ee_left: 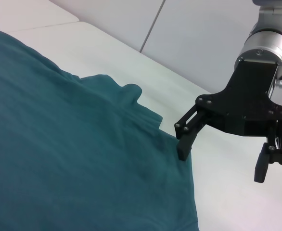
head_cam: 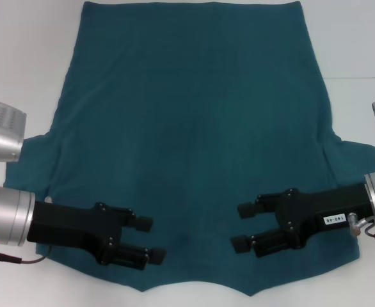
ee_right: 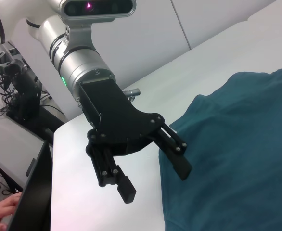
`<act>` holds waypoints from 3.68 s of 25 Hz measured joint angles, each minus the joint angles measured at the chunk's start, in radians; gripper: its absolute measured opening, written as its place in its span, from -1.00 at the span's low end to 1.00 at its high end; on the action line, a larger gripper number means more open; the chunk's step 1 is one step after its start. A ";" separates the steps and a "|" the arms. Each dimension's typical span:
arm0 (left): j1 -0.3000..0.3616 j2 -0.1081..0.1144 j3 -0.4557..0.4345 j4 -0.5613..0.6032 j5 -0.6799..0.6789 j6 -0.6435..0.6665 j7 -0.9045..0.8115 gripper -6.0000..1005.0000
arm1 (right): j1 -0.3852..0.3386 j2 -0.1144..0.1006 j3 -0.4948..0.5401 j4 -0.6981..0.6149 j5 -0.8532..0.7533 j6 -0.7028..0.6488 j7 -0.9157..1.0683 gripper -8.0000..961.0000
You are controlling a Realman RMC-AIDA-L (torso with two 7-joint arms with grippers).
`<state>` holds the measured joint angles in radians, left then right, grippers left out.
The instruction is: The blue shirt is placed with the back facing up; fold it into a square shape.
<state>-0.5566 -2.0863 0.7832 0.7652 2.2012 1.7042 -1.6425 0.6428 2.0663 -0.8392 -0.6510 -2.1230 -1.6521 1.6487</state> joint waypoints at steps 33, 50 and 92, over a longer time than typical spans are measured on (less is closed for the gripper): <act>0.083 0.072 -0.562 -0.040 -0.001 -0.316 -0.781 0.64 | 0.027 -0.165 0.268 0.120 0.060 0.250 0.691 0.91; 0.113 0.064 -0.565 -0.114 0.052 -0.488 -0.777 0.64 | 0.045 -0.176 0.262 0.137 0.067 0.289 0.697 0.91; 0.092 0.058 -0.440 -0.128 0.057 -0.488 -0.729 -0.22 | 0.029 -0.174 0.272 0.137 0.067 0.290 0.690 0.91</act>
<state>-0.4648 -2.0278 0.3429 0.6368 2.2579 1.2166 -2.3715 0.6718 1.8925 -0.5674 -0.5139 -2.0556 -1.3621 2.3384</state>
